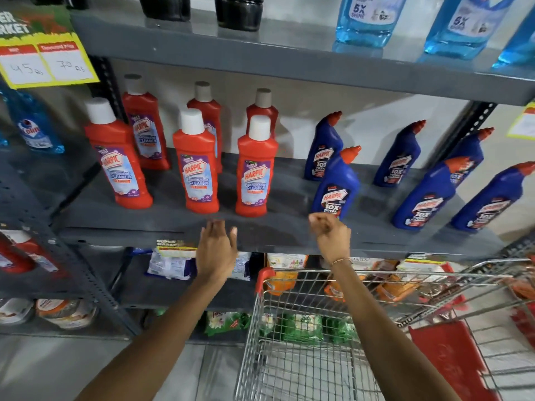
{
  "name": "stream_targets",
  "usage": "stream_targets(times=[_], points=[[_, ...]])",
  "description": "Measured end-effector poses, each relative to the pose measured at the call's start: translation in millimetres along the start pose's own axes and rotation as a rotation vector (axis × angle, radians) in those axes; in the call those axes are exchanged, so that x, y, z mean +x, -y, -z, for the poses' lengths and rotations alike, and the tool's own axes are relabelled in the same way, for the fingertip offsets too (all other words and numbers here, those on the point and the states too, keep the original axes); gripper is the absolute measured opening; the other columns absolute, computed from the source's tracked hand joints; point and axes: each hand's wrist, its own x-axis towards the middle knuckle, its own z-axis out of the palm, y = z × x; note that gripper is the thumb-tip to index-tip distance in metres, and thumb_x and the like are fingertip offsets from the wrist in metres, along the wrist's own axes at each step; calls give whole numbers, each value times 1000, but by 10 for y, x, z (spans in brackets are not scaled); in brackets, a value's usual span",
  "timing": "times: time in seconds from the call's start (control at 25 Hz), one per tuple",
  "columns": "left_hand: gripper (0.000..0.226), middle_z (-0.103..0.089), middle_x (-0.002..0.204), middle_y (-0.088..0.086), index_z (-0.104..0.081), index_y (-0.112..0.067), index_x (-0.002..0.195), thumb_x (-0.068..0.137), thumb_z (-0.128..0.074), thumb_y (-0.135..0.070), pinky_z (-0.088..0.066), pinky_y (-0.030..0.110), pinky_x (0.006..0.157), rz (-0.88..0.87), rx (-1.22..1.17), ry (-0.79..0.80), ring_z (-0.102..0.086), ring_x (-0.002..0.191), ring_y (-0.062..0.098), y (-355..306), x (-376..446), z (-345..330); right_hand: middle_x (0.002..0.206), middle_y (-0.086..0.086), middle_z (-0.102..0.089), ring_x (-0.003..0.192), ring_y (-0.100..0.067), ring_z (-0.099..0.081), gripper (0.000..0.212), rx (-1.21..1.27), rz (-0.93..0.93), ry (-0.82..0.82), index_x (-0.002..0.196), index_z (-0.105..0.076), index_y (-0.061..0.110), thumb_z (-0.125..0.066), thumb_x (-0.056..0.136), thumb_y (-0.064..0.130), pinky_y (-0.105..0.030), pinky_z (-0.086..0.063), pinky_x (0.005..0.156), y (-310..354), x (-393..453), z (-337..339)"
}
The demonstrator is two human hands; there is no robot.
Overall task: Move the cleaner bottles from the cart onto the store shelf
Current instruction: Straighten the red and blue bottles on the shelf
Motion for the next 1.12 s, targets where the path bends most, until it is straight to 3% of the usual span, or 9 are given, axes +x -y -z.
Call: stream_targets(times=[0.08, 0.16, 0.32, 0.4, 0.48, 0.6, 0.72, 1.0, 1.12], points=[[47, -51, 133, 25, -45, 1, 128, 95, -38, -32, -37, 47, 107, -165, 46, 130, -45, 127, 42, -273, -123, -258, 87, -10, -66, 75, -19, -61, 16, -86, 7, -250, 90, -67, 7, -62, 85, 22, -15, -40, 63, -92, -16, 262], [60, -40, 145, 22, -36, 0, 136, 96, -24, -42, -28, 46, 112, -283, 115, 221, -33, 137, 38, -469, -111, -466, 105, -18, -58, 87, -31, -59, 15, -173, -89, -302, 95, -64, 5, -59, 86, 16, -24, -38, 69, -250, 143, 437], [86, -30, 152, 13, -26, -4, 142, 86, 12, -58, -24, 44, 116, -319, 268, 274, -23, 142, 30, -612, -15, -658, 119, -7, -47, 112, -23, -49, 51, -7, -205, 93, 124, -43, 5, -67, 80, 18, -36, -41, 101, -505, 576, 608], [94, -27, 153, 11, -24, -5, 143, 80, 20, -60, -20, 42, 117, -335, 291, 296, -21, 143, 29, -652, -51, -740, 130, -7, -46, 124, -23, -44, 68, 74, -236, 229, 131, -34, 8, -72, 75, 16, -44, -39, 107, -643, 715, 663], [92, -34, 150, 12, -30, -4, 141, 83, 15, -61, -24, 42, 115, -321, 315, 277, -28, 141, 30, -662, -69, -753, 137, -11, -48, 125, -24, -47, 70, 73, -235, 280, 129, -36, 7, -75, 72, 14, -46, -41, 106, -707, 813, 625], [80, -33, 151, 11, -28, -5, 142, 86, -4, -56, -23, 41, 116, -309, 336, 297, -26, 142, 30, -681, -79, -774, 119, -14, -62, 108, -26, -59, 47, -122, -123, 293, 112, -52, 4, -74, 72, 17, -36, -47, 96, -656, 872, 623], [77, -32, 151, 11, -26, -5, 142, 85, -10, -54, -22, 41, 116, -316, 349, 269, -25, 142, 29, -698, -76, -765, 113, -14, -65, 98, -21, -62, 32, -2, -186, 243, 102, -55, 5, -72, 75, 9, -33, -50, 92, -658, 890, 618], [81, -21, 156, 8, -14, -9, 145, 85, 0, -60, -14, 40, 119, -321, 360, 269, -14, 146, 26, -693, -76, -776, 116, -14, -66, 105, -24, -63, 34, 129, -225, 214, 105, -56, 5, -71, 74, 4, -41, -51, 96, -636, 874, 584], [71, -16, 157, 6, -11, -10, 146, 90, -13, -54, -11, 38, 120, -311, 347, 272, -9, 146, 24, -704, -80, -788, 116, -13, -66, 106, -24, -63, 34, 116, -214, 206, 105, -55, 6, -71, 75, 6, -42, -51, 95, -672, 872, 572]])
